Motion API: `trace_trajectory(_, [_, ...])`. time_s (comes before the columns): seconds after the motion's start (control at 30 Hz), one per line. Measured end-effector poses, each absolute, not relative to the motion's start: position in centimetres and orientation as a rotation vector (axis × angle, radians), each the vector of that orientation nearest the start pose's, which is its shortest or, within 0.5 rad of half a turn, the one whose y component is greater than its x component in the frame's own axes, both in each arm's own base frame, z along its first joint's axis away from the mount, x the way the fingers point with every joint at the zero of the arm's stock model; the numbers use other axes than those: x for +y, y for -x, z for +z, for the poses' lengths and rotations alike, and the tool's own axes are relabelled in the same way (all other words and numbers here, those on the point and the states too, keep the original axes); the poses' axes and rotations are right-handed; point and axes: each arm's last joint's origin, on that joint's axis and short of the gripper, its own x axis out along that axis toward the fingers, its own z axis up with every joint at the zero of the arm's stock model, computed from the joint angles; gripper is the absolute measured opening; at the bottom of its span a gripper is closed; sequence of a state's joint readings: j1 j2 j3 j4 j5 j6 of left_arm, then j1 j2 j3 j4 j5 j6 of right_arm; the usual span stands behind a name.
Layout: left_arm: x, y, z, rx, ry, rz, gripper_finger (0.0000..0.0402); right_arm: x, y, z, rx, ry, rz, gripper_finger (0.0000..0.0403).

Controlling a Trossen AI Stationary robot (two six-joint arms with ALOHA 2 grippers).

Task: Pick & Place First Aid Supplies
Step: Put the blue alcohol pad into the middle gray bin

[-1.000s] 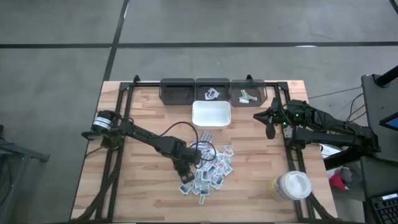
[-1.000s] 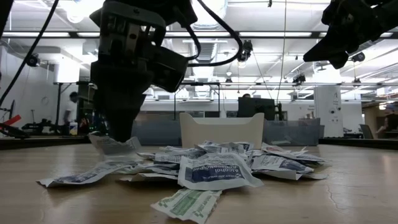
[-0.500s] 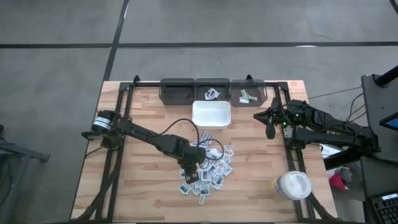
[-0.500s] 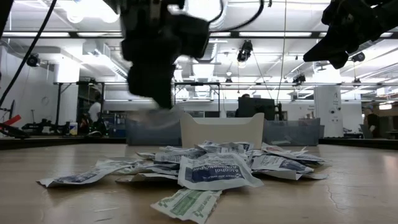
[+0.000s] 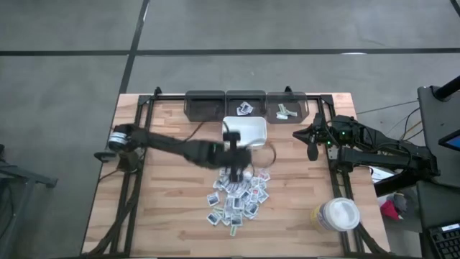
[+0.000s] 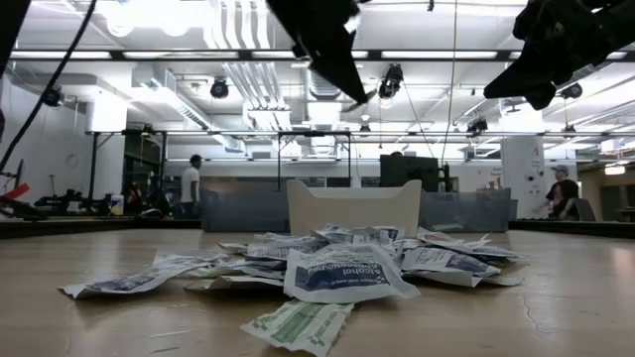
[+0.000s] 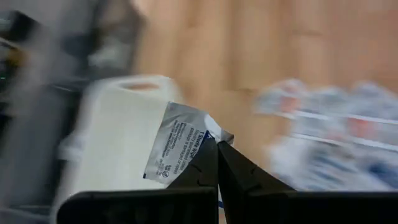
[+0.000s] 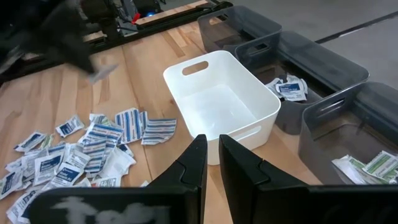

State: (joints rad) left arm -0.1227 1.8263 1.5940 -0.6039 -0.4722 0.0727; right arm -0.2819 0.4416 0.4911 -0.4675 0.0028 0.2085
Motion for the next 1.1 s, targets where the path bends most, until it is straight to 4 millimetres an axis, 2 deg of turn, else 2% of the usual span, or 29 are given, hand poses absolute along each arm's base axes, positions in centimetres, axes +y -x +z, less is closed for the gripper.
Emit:
trace_trajectory(0.17, [3.8, -40.2, 30.3, 0.846, -0.361, 0.432, 0.0000, -3.1, -10.7, 24.9, 0.385, -0.262, -0.323, 0.0038])
trace_trajectory(0.33, [11.6, -38.8, 30.5, 0.890, -0.349, 0.574, 0.0000, -3.1, -10.7, 24.9, 0.385, -0.262, -0.326, 0.0038])
trace_trajectory(0.5, [17.3, -37.1, 30.6, 0.872, -0.294, 0.548, 0.0000, -3.3, -10.6, 24.9, 0.379, -0.246, -0.400, 0.0038])
trace_trajectory(0.6, [19.3, -36.3, 30.7, 0.849, -0.280, 0.519, 0.0000, -3.4, -10.6, 24.9, 0.377, -0.234, -0.444, 0.0038])
trace_trajectory(0.73, [20.8, -36.6, 29.8, 0.872, -0.287, 0.500, 0.0000, -3.6, -10.5, 24.9, 0.373, -0.221, -0.499, 0.0038])
trace_trajectory(0.9, [22.0, -39.3, 28.6, 0.907, -0.321, 0.407, 0.0000, -3.6, -10.5, 24.9, 0.372, -0.221, -0.503, 0.0038])
trace_trajectory(1.1, [24.3, -42.4, 26.5, 1.037, -0.259, 0.331, 0.0000, -3.6, -10.5, 24.9, 0.372, -0.222, -0.503, 0.0038])
